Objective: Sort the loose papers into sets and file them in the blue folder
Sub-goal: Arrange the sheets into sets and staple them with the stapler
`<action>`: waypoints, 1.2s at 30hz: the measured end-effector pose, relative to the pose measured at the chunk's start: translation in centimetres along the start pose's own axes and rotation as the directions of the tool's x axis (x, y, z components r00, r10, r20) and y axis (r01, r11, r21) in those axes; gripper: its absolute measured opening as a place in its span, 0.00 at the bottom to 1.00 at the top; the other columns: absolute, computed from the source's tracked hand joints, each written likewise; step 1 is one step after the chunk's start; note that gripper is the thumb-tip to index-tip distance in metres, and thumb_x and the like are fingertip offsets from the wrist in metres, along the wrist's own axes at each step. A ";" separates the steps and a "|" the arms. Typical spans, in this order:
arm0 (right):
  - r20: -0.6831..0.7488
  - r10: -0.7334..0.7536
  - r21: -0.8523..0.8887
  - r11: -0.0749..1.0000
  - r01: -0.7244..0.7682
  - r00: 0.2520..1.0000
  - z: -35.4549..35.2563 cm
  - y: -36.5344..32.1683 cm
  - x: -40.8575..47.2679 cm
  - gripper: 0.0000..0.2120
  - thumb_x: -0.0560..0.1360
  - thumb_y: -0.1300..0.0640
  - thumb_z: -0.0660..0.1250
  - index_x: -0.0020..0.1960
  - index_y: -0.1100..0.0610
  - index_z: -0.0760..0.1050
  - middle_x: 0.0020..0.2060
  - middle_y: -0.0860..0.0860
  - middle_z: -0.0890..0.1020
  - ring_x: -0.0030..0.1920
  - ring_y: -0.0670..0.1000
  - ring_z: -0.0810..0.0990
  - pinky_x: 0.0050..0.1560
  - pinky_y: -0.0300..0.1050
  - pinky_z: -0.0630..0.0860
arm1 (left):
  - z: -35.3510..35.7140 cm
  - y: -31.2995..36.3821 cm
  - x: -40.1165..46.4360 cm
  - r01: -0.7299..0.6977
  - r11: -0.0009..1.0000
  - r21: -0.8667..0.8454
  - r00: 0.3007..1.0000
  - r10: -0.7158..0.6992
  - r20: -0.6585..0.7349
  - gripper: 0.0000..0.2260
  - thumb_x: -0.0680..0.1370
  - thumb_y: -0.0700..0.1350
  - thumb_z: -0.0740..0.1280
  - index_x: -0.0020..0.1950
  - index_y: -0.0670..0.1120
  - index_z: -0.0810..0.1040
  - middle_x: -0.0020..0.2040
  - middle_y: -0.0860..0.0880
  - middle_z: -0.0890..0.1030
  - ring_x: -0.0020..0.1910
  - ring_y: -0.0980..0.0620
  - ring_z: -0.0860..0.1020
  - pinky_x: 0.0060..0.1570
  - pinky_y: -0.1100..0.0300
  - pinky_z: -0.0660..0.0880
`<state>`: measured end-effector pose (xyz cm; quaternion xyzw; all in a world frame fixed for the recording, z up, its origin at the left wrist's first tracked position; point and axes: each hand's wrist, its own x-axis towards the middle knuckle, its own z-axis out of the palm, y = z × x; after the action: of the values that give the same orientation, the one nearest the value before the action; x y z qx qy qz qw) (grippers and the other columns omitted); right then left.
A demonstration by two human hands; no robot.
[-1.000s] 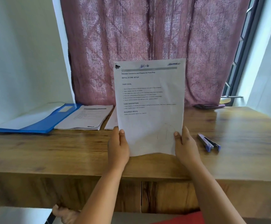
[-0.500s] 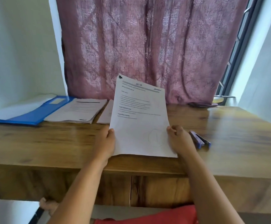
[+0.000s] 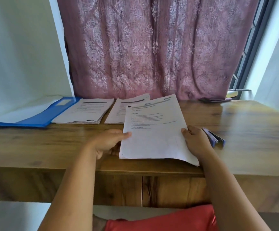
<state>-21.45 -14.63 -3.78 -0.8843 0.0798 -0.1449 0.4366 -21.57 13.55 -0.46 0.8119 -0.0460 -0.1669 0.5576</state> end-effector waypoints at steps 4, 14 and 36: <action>-0.034 -0.043 0.051 0.998 0.044 0.999 0.0 0.3 -0.9 0.13 0.82 0.52 0.58 0.54 0.61 0.76 0.43 0.53 0.81 0.39 0.48 0.77 0.34 0.40 0.70 | 0.3 2.9 4.2 -0.074 0.979 -0.188 0.959 0.018 -0.282 0.20 0.81 0.55 0.62 0.67 0.44 0.76 0.65 0.47 0.78 0.62 0.46 0.75 0.62 0.54 0.68; 0.019 -0.112 -0.409 0.906 0.110 0.994 -3.1 1.1 -0.8 0.09 0.80 0.49 0.61 0.52 0.52 0.77 0.44 0.49 0.79 0.40 0.46 0.73 0.36 0.39 0.66 | 2.7 0.6 8.9 -0.137 0.954 0.266 0.880 0.240 -0.409 0.14 0.84 0.44 0.54 0.68 0.43 0.68 0.56 0.48 0.73 0.50 0.50 0.72 0.46 0.57 0.68; -0.034 0.066 -0.744 0.664 -0.070 0.997 -3.5 2.8 4.4 0.17 0.82 0.48 0.55 0.62 0.58 0.73 0.58 0.57 0.78 0.58 0.58 0.75 0.57 0.52 0.74 | 3.5 -0.3 8.9 -0.209 0.915 0.344 0.890 0.324 -0.321 0.13 0.85 0.46 0.53 0.69 0.45 0.65 0.56 0.49 0.74 0.44 0.57 0.72 0.35 0.64 0.67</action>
<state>-18.51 -20.11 -3.16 -0.9815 0.1659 -0.0853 0.0426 -14.35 8.19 -3.89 0.8894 -0.0767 0.0779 0.4438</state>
